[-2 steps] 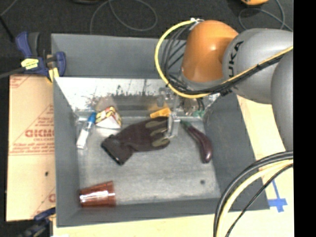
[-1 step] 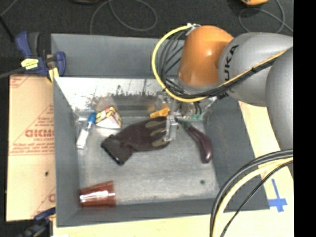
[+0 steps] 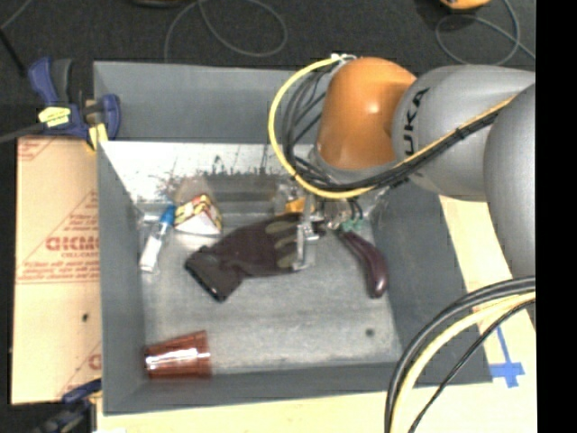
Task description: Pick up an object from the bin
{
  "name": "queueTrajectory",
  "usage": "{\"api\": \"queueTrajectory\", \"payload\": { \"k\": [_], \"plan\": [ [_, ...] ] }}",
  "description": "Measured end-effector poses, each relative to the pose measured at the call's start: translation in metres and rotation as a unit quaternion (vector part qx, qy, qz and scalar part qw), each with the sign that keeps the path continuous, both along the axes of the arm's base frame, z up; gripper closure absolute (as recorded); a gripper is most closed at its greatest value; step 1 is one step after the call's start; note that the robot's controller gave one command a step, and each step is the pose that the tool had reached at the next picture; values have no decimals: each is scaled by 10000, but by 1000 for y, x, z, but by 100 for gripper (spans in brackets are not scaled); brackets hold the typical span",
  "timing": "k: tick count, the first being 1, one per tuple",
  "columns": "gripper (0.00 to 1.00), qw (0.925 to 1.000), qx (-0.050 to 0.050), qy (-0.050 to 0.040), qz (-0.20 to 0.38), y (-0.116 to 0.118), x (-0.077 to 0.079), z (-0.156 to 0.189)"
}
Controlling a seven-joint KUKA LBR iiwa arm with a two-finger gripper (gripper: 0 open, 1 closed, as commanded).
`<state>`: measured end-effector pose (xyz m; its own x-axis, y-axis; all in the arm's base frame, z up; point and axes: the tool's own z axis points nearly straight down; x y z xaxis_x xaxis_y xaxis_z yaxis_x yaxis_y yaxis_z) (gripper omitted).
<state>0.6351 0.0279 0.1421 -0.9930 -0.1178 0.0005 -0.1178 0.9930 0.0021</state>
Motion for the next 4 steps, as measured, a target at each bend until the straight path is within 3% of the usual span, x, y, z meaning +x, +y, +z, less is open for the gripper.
{"api": "queueTrajectory", "payload": {
  "k": [1,2,3,4],
  "plan": [
    [0,9997,-23,-67,-254,9,8,0],
    [0,10000,-10,-35,26,17,11,-23],
    [100,9899,-18,-53,-1418,33,0,-46],
    [100,9900,-20,-56,-1409,33,1,-45]
  ]
}}
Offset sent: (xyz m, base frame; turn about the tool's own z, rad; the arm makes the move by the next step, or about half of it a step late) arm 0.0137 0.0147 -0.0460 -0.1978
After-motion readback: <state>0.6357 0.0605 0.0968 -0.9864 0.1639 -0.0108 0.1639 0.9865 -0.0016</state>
